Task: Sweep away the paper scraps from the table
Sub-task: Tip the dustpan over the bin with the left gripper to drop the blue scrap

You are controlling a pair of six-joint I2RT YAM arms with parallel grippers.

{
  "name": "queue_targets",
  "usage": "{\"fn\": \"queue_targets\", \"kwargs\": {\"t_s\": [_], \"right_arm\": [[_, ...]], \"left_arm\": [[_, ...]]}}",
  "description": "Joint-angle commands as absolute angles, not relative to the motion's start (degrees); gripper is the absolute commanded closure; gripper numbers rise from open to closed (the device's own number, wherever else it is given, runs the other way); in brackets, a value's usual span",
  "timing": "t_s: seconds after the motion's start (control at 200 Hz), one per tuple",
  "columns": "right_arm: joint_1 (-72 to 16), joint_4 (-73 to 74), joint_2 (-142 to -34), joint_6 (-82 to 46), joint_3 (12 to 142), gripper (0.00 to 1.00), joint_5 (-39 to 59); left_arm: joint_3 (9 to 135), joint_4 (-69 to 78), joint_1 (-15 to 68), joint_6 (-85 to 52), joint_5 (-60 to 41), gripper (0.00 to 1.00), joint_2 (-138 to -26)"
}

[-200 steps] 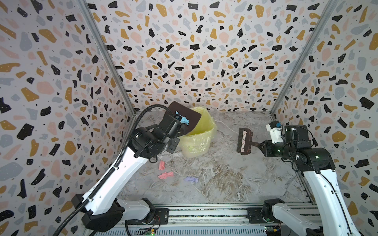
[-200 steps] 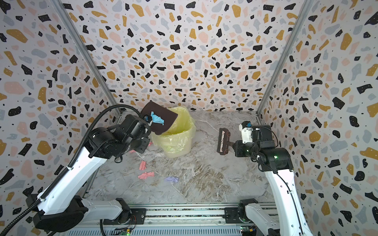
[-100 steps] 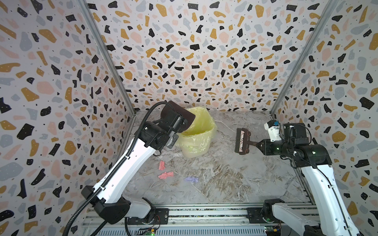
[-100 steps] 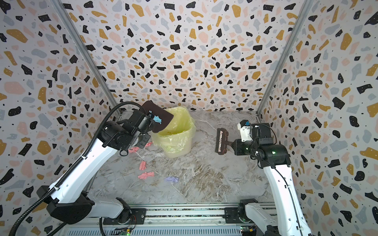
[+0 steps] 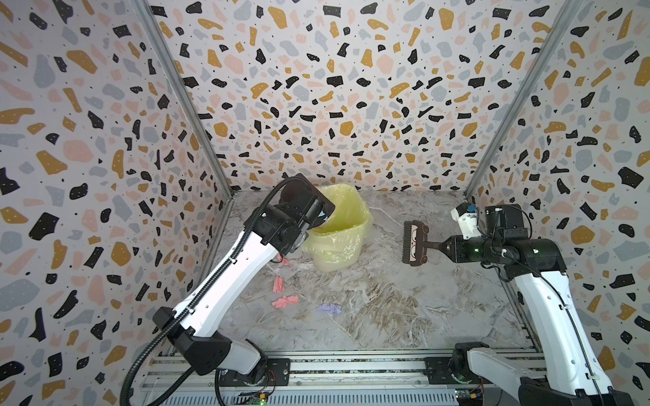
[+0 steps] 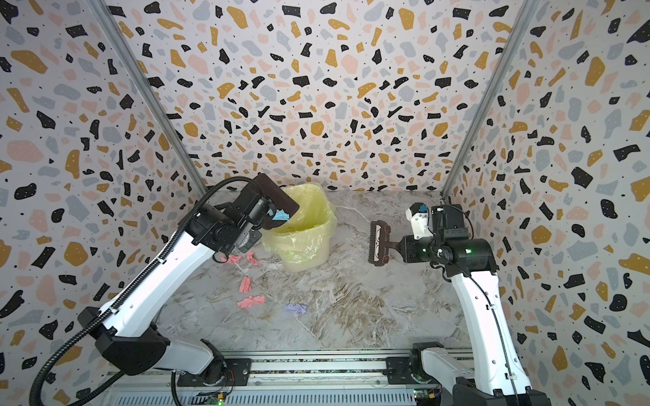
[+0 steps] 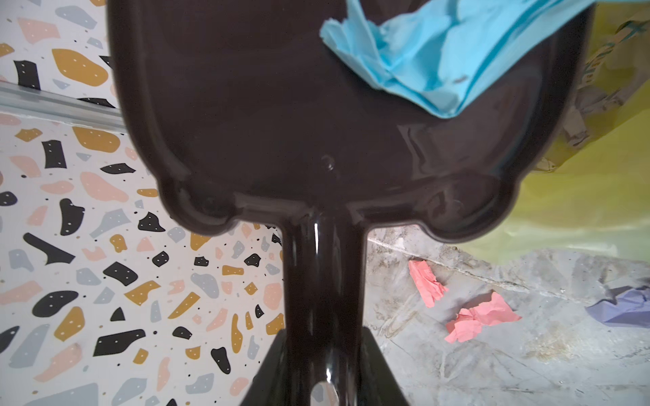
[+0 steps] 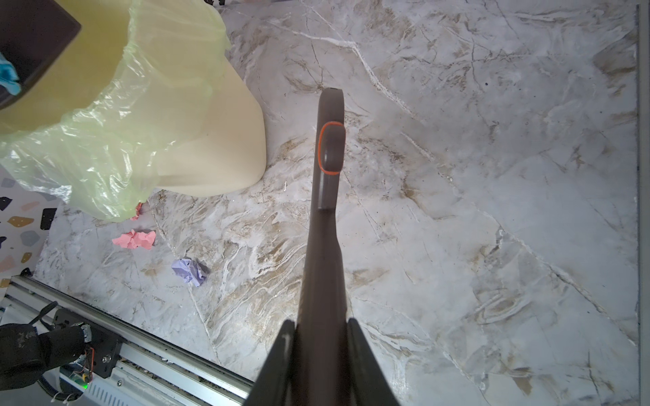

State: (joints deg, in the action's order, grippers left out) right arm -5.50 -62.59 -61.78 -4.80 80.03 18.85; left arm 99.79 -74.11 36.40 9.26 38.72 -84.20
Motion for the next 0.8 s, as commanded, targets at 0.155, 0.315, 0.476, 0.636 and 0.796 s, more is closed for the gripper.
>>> {"fn": "queue_targets", "kwargs": {"t_s": [0.155,0.315,0.476,0.636,0.796], "right_arm": [[-5.28,-62.5,-62.3,-3.82,82.11,1.0,21.85],[-5.29,-62.09,-62.48,-3.95,80.99,1.0,23.33],[-5.36,-61.92,-62.49,-3.98,80.15,1.0,23.9],[-5.49,-61.35,-62.54,-4.38,79.54,1.0,24.93],[-5.52,-61.37,-62.18,-4.38,78.57,1.0,25.73]], "left_arm": [[103.34,-70.73,40.59,16.37,51.64,1.0,-88.08],[97.92,-66.66,45.9,23.56,66.78,1.0,-88.44],[93.29,-61.31,49.63,30.24,78.65,1.0,-87.92],[93.52,-60.06,50.63,31.35,79.54,1.0,-88.22],[93.59,-59.32,50.84,31.43,78.69,1.0,-87.52]]}}
